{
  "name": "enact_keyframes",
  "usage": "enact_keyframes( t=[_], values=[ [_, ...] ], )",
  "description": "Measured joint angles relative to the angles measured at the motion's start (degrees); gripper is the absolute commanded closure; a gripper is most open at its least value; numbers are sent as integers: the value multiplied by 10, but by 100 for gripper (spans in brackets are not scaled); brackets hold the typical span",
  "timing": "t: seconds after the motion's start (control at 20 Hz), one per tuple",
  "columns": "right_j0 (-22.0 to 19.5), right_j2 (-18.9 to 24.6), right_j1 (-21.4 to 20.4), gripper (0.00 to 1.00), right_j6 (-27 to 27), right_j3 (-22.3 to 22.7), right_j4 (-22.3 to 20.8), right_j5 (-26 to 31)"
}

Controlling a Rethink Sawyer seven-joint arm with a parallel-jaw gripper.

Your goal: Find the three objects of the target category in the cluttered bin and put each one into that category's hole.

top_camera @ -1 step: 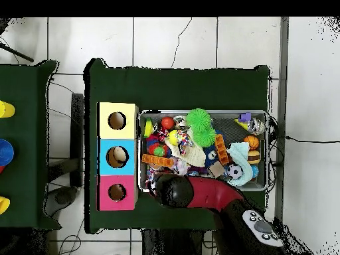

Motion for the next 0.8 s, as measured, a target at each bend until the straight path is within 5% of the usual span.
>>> enact_keyframes(
  t=[0.8],
  values=[
    [-15, 25, 75, 100, 0, -49, -46, 0]
  ],
)
